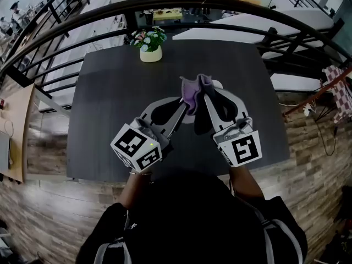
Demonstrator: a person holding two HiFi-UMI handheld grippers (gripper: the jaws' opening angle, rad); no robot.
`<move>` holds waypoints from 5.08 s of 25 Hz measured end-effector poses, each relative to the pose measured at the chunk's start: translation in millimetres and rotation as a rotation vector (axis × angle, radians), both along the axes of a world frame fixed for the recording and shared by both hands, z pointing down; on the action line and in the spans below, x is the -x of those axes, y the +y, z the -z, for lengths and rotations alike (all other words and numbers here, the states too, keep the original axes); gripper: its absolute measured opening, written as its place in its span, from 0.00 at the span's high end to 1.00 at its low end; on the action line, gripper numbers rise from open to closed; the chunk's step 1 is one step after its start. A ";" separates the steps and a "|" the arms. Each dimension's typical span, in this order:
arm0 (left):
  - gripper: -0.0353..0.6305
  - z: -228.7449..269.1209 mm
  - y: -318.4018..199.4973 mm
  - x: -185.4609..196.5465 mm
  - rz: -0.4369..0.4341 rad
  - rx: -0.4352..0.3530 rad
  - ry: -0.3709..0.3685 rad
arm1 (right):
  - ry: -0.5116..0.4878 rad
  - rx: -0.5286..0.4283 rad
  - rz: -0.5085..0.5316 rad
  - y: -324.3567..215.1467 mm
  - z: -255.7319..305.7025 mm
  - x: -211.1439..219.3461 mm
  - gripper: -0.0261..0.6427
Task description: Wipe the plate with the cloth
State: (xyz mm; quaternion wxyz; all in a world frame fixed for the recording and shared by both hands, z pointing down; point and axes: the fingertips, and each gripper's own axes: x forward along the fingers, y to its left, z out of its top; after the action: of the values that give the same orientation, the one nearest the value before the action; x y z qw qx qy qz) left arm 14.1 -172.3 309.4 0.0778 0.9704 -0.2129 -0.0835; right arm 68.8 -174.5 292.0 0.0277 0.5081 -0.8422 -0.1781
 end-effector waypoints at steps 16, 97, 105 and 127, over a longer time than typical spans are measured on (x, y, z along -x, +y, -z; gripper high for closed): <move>0.92 2.7 -4.8 8.7 0.013 -0.007 0.021 | 0.006 0.035 -0.075 -13.5 -8.2 -25.5 0.90; 0.92 4.8 -10.3 35.1 0.092 0.010 0.030 | -0.043 0.126 0.008 -19.1 -43.2 -0.5 0.90; 0.92 10.2 -9.8 39.3 0.107 -0.014 0.021 | -0.075 0.117 -0.045 -19.9 -43.2 -24.4 0.90; 0.92 9.0 -20.9 48.4 0.142 0.003 0.019 | -0.303 0.058 0.160 14.0 -4.1 7.5 0.90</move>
State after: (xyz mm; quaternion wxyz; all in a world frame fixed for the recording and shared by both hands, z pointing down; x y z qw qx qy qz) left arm -34.3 -193.2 300.4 0.0753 0.9519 -0.2806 -0.0975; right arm 61.3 -160.6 296.0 -0.0992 0.4595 -0.8793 -0.0767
